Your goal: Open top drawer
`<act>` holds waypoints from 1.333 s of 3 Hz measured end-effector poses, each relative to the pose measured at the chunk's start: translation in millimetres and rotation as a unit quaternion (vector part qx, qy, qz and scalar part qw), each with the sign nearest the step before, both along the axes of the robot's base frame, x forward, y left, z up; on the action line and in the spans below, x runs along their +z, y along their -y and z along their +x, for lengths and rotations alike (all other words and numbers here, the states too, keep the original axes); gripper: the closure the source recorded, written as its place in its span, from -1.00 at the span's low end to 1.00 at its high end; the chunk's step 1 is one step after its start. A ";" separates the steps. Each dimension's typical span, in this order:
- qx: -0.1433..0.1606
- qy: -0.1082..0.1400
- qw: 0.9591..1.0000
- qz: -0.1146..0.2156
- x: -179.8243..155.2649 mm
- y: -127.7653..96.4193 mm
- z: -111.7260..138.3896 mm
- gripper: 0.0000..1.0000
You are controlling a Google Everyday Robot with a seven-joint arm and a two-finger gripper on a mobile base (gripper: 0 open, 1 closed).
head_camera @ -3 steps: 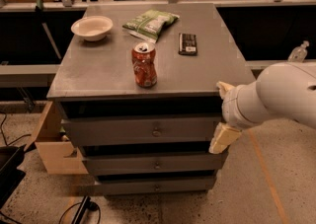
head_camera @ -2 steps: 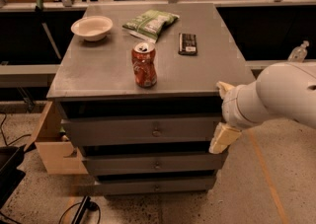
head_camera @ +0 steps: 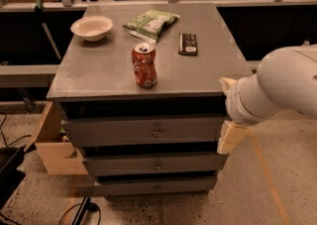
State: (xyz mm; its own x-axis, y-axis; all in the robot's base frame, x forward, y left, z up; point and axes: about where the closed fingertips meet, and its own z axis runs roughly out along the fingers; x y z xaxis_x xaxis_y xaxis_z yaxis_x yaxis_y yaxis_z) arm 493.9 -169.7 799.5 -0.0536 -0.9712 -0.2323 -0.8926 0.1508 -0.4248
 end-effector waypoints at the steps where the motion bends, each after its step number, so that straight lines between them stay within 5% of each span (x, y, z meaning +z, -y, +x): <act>1: 0.015 -0.021 0.999 -0.029 -7.1 2.4 -42.3 -1.00; 2: 0.038 -0.044 0.998 -0.032 -42.2 -1.1 -83.5 -1.00; 3: 0.055 -0.042 0.998 -0.014 -78.2 -11.3 -93.1 -1.00; 4: 0.066 -0.016 0.998 0.005 -96.5 -21.5 -76.7 -1.00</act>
Offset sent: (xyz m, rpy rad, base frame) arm -0.1345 0.0079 -0.0942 -0.0501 0.1236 0.1460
